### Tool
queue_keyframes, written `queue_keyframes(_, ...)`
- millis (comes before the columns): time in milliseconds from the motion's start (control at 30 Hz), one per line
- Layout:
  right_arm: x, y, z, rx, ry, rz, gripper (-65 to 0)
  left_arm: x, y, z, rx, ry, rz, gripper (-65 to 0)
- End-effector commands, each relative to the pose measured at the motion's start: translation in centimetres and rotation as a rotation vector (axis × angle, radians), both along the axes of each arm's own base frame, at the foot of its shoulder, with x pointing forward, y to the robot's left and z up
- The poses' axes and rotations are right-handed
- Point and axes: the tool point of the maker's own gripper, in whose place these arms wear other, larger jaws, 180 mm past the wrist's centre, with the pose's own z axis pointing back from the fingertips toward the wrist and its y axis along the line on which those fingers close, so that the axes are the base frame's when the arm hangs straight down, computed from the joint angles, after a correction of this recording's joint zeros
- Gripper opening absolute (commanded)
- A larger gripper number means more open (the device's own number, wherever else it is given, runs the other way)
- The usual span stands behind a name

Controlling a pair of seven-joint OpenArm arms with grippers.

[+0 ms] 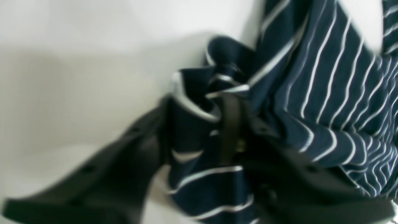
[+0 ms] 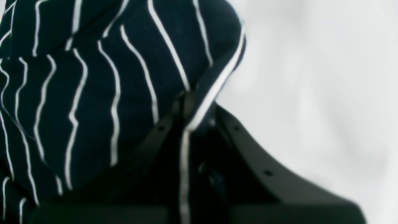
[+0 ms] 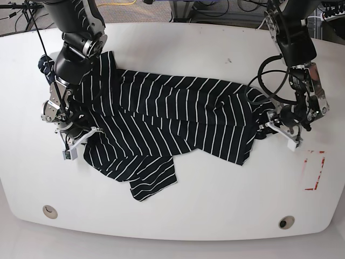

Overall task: Fold the T-shirt properly
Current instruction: 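Grasp the shirt edge with the right gripper while the left gripper reaches the opposite edge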

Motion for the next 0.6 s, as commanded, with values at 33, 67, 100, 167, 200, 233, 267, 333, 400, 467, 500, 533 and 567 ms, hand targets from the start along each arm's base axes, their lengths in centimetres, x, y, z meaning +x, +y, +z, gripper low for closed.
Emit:
queue_keyframes(33,0.6,-0.8,1.2,-0.035,0.001,0.008,-65.0,0.9,0.4,1.2,0.004,-0.034,0.002,-58.5)
queue_keyframes(67,0.7,-1.0,1.5,-0.045,0.0,0.008,-65.0,0.9,0.4,1.3,0.004,-0.037,0.003,-59.2)
queue_keyframes(100,0.7,-1.1,1.8,-0.053,-0.001,0.009,-65.0,1.0,0.5,1.3,0.006,-0.039,0.004,-59.4)
queue_keyframes(167,0.9,-1.6,2.8,-0.081,-0.016,0.006,-65.0,1.4,0.8,2.2,0.021,-0.071,0.006,-60.0)
queue_keyframes(200,1.0,-1.7,3.2,-0.091,-0.02,0.007,-65.0,1.7,0.8,2.8,0.029,-0.092,0.006,-60.0)
queue_keyframes(233,1.1,-1.7,3.6,-0.101,-0.025,0.008,-65.0,2.0,0.9,3.4,0.039,-0.115,0.004,-60.0)
queue_keyframes(267,1.2,-1.5,4.0,-0.11,-0.022,0.011,-65.0,1.9,1.0,3.9,0.053,-0.131,0.0,-60.0)
queue_keyframes(333,1.2,-1.7,4.8,-0.138,-0.022,0.011,-65.0,1.9,1.0,5.0,0.075,-0.167,-0.007,-60.1)
queue_keyframes(400,0.7,-2.2,5.5,-0.172,-0.012,0.008,-65.0,2.1,1.0,6.4,0.098,-0.209,-0.015,-60.1)
queue_keyframes(467,0.4,-2.9,6.9,-0.219,-0.016,0.0,-65.0,2.4,1.0,8.5,0.13,-0.271,-0.025,-60.1)
queue_keyframes(500,0.3,-3.3,7.8,-0.245,-0.026,-0.007,-65.0,2.7,1.0,9.8,0.148,-0.309,-0.03,-60.1)
queue_keyframes(533,0.2,-3.5,8.4,-0.261,-0.028,-0.01,-65.0,2.7,1.0,10.6,0.162,-0.331,-0.032,-60.1)
queue_keyframes(567,0.0,-3.8,8.8,-0.277,-0.027,-0.014,-65.0,2.7,0.9,11.2,0.172,-0.351,-0.035,-60.1)
